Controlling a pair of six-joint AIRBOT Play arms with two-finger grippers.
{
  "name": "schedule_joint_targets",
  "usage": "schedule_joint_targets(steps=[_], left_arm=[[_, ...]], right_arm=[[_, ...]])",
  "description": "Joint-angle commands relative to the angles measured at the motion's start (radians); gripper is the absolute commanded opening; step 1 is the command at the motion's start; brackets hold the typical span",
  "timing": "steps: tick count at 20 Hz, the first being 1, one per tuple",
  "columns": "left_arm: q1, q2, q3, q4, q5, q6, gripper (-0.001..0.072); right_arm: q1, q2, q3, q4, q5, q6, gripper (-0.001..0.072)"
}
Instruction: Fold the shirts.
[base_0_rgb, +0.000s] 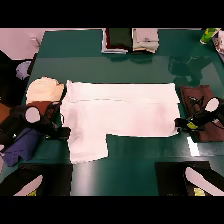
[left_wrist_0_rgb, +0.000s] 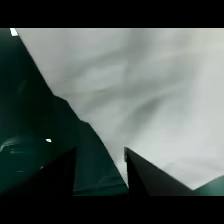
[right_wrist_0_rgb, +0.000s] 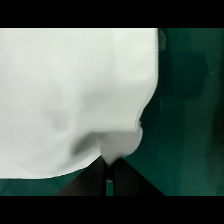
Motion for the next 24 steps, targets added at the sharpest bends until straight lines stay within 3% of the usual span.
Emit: schedule_joint_targets(steps=[1, 8, 9, 10, 11, 15, 21, 24], left_arm=[[0.000, 0.012, -0.099, -0.087, 0.127, -0.016, 0.0381], [0.000, 0.012, -0.146, -0.123, 0.170, -0.006, 0.0377], [0.000, 0.013, -0.146, -0.122, 0.170, -0.006, 0.0345], [0.000, 0.013, -0.146, -0.123, 0.169, 0.005, 0.0134], [0.000, 0.013, -0.140, -0.123, 0.163, 0.035, 0.0036], [0.000, 0.030, -0.037, -0.040, 0.040, 0.055, 0.0027], [0.000, 0.311, 0.049, 0.011, -0.173, 0.024, 0.0027], [0.000, 0.338, 0.158, 0.030, -0.214, 0.031, 0.0027]], right_arm=[[0.001, 0.001, 0.002, 0.001, 0.001, 0.001, 0.0018], [0.001, 0.001, 0.002, 0.001, 0.004, 0.001, 0.0019], [0.001, 0.002, 0.002, 0.001, 0.004, 0.001, 0.0018], [0.001, 0.004, 0.002, 0.001, 0.005, 0.001, 0.0018], [0.001, 0.010, 0.002, 0.001, 0.006, 0.001, 0.0018], [0.001, 0.111, 0.002, -0.002, 0.044, 0.000, 0.0018], [-0.001, 0.349, 0.002, -0.015, 0.231, -0.004, 0.0016], [-0.001, 0.438, 0.006, -0.035, 0.291, 0.013, 0.0016]])
